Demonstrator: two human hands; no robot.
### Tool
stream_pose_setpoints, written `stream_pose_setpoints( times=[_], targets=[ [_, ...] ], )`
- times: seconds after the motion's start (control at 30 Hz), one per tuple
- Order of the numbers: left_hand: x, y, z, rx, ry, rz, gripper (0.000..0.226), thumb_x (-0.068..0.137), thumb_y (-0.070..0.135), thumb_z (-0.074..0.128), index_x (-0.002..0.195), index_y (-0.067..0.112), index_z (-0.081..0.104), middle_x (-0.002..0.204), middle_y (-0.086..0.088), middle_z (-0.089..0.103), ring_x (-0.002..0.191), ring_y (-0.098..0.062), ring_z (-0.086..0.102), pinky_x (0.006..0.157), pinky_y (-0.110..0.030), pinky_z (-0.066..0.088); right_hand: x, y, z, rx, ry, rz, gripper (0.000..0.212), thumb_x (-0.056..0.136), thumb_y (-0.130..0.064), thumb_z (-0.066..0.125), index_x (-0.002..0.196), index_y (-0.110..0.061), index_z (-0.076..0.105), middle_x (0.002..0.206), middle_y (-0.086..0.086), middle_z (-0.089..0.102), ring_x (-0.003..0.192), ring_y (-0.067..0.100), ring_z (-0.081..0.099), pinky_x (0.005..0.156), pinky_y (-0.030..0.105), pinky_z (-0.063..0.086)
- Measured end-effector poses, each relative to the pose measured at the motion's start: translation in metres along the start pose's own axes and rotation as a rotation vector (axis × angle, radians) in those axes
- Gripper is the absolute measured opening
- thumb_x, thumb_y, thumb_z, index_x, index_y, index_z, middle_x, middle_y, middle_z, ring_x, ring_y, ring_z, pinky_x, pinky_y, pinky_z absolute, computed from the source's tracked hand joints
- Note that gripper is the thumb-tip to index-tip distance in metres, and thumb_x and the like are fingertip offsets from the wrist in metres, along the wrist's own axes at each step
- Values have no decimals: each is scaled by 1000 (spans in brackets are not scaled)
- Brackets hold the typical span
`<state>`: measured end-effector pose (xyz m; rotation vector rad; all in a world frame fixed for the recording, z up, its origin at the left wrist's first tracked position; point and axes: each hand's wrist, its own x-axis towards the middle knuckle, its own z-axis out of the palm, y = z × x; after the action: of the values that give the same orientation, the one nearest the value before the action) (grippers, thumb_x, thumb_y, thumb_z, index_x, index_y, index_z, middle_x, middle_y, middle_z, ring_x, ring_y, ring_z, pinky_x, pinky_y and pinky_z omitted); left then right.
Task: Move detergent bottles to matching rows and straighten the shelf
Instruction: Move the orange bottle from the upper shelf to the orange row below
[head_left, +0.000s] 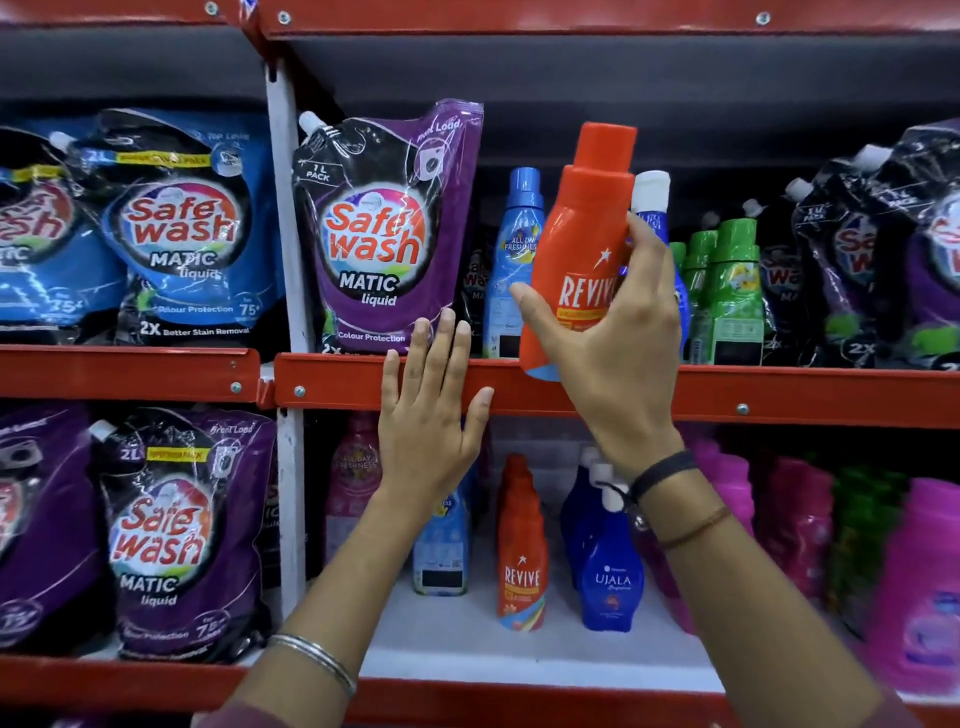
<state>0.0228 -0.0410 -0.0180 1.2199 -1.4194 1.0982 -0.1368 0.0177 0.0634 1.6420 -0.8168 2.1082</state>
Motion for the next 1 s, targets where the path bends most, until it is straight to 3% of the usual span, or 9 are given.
stream_pose_setpoints(
  times=[0.13,0.3,0.47,0.63,1.0],
  targets=[
    [0,0,1,20,5,5,59,101,46,23,153,17,18,161,-2,20,150,-19,11,122,-40,2,-29,6,-18,-12,-41,64,86,69,-54,73,132,-5,42,124,12,56,113,22,53,93,19,34],
    [-1,-1,4,17,36,16,59,101,44,28,153,17,17,160,-4,23,150,-20,12,122,-39,0,-77,23,-32,-41,-148,162,87,67,-55,74,132,-8,41,124,9,56,111,16,50,91,15,32],
    [0,0,5,14,64,10,59,100,42,28,152,16,18,160,-5,25,149,-22,14,122,-39,-2,-133,44,-36,-108,-266,271,85,62,-61,71,128,-16,42,120,4,58,104,22,57,80,29,43],
    [0,0,8,24,81,5,58,100,42,27,152,16,20,159,-4,26,149,-24,17,121,-44,-1,-187,70,-23,-163,-430,420,82,61,-53,78,125,-18,40,117,3,58,102,26,58,78,37,48],
    [-1,-3,14,41,120,26,57,101,42,26,150,14,25,157,-5,31,147,-26,22,120,-47,5,-256,94,11,-288,-608,592,78,59,-48,80,116,-16,37,114,8,59,103,31,59,75,39,48]
  ],
)
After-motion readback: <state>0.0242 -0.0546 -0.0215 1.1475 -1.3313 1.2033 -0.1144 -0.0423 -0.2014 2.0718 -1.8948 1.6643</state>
